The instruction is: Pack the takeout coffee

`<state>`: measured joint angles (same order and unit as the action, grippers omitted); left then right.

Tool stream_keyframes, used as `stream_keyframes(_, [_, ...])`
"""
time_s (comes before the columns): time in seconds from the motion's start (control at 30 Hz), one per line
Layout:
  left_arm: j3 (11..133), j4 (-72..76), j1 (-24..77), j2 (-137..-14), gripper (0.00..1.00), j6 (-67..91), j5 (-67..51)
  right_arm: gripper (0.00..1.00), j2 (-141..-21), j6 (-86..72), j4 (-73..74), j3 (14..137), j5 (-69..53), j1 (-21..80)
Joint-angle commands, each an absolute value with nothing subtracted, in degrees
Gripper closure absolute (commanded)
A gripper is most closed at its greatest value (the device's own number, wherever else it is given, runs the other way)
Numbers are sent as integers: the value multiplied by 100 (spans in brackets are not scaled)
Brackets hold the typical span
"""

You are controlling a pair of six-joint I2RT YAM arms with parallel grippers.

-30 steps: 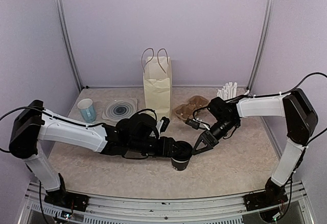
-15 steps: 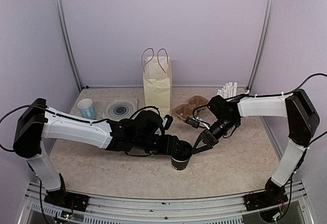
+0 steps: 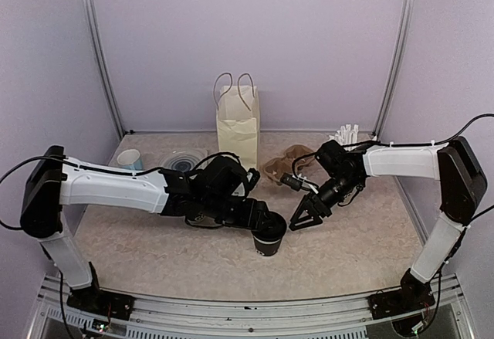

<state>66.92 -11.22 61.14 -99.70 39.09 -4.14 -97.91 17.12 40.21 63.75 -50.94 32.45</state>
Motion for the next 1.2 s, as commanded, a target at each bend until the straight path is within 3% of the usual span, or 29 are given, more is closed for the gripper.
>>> stream_keyframes(0.0, [6809, -1363, 6082, -9689, 29, 3756, -339, 39, -9642, 2030, 4349, 6505, -5191, 3129])
stream_keyframes(0.2, [6631, -1336, 6082, -9385, 28, 3983, -368, 39, -9641, 2349, 4569, 6711, -5290, 3035])
stream_keyframes(0.57, [5042, -238, 6053, -8366, 51, 5567, -688, 57, -9971, 2231, 4346, 7277, -5408, 2936])
stream_keyframes(1.17, [4900, 188, 6047, -8721, 53, 5634, -866, 58, -10582, 1907, 4368, 7449, -5467, 2939])
